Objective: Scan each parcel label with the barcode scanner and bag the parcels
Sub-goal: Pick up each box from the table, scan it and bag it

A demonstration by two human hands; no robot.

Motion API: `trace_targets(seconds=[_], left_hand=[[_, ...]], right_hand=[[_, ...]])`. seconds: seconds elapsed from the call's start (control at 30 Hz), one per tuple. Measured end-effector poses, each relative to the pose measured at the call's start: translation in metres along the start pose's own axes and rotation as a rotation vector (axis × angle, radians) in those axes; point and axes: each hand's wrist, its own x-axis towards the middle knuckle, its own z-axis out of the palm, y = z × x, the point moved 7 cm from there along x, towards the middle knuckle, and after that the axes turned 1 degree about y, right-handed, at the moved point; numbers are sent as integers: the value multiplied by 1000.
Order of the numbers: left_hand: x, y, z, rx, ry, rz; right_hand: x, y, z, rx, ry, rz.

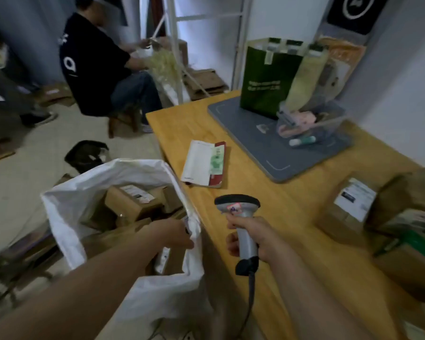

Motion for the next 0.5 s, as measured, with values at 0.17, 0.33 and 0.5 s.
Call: trace_targets(seconds=[0.17,0.33,0.5], left_hand=[[11,141,-52,-5,233,276],[14,267,-46,-95,316,456],[19,372,-17,-263,314,407]], right_hand=[[-39,-15,-93,505,226,-103],[-80,-1,-176,639,409,-172],[-106,33,-252,596,580,-197]])
